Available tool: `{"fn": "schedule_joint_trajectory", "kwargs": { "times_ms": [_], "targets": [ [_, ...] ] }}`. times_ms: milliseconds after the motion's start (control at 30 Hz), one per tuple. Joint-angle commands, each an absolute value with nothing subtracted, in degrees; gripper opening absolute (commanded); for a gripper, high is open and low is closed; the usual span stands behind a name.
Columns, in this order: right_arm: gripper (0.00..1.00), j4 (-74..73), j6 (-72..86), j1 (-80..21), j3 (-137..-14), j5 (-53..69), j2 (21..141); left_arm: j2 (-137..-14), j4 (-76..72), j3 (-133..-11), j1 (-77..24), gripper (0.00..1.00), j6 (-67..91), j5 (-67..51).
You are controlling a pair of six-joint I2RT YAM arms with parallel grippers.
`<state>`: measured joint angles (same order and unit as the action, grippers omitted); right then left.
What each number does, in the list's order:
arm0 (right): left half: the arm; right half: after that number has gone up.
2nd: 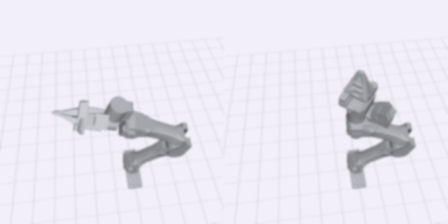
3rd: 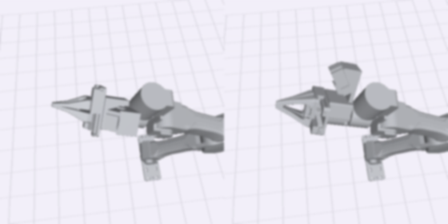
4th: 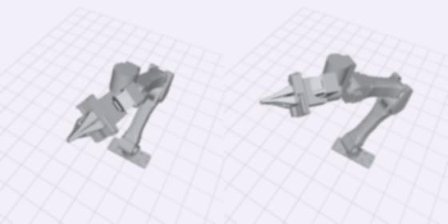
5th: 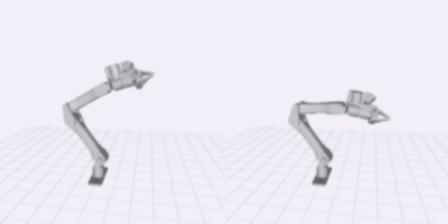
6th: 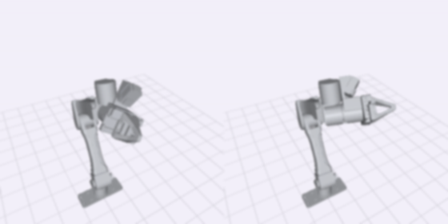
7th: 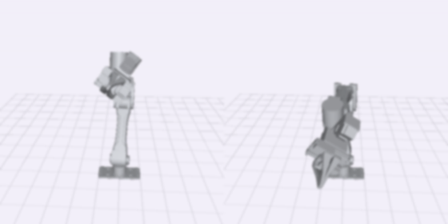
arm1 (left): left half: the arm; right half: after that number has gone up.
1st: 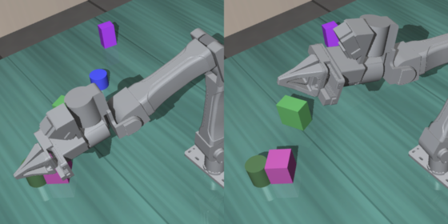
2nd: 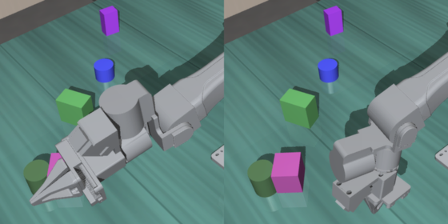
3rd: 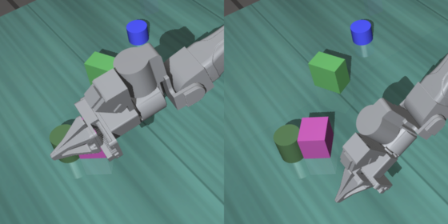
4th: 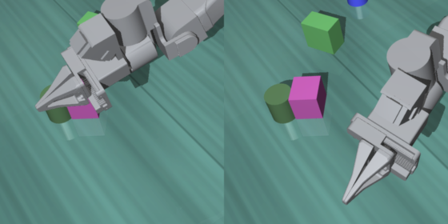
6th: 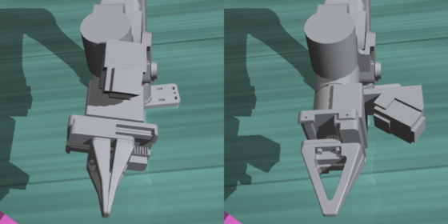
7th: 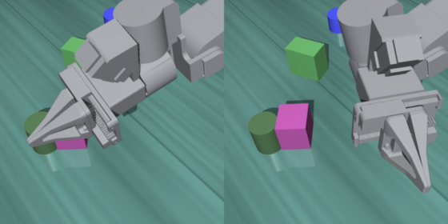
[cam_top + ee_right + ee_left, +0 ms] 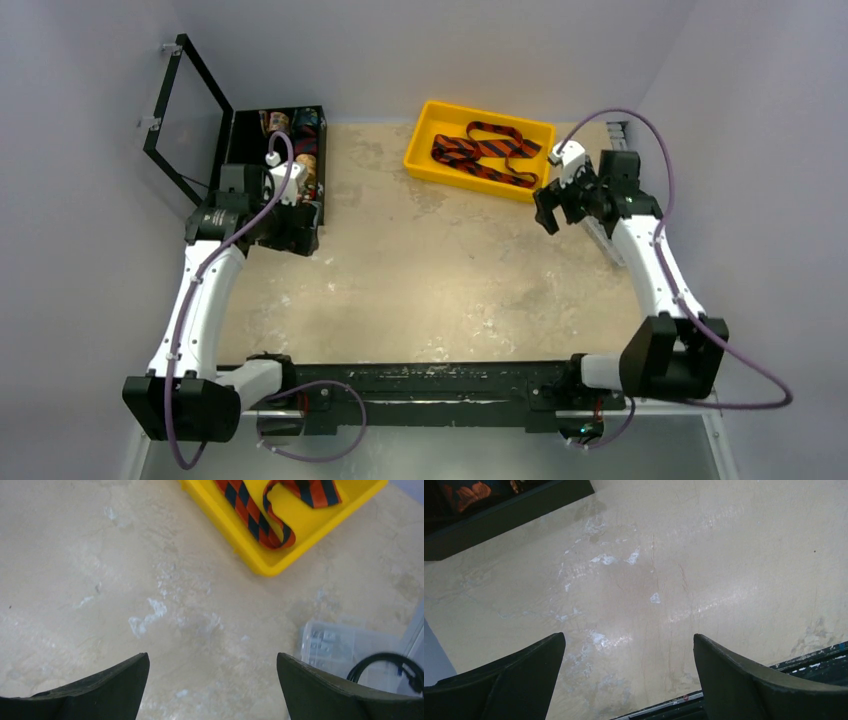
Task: Roll the ties
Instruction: Pick up the tie from the bin.
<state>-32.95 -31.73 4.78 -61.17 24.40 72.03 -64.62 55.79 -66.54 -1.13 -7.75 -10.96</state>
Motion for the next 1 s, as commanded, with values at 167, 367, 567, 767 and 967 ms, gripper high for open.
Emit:
{"fn": "schedule_joint_trajectory", "kwargs": {
  "times_ms": [167, 367, 567, 767, 967],
  "targets": [
    [0.96, -21.06, -26.04, -6.07, -89.35, 15.97, 99.72, -62.49, 54.5, -72.23, -0.76, 1.0, -6.08, -13.58],
    [0.96, -22.09, -21.56, -9.68, -109.73, 14.24, 117.24, -61.39, 56.67, -72.33, -0.73, 1.0, -6.81, -12.83],
    [0.98, -20.85, -20.04, -13.17, -120.96, 13.71, 129.01, -60.57, 57.26, -71.51, -0.71, 1.0, -7.0, -12.83],
    [0.98, -18.83, -21.55, -15.48, -127.76, 13.53, 138.21, -60.17, 58.26, -70.84, -0.73, 1.0, -7.83, -12.91],
    [0.98, -17.09, -23.96, -16.27, -131.58, 12.37, 144.59, -60.19, 58.52, -70.58, -0.66, 1.0, -8.32, -12.81]
  ]
}}
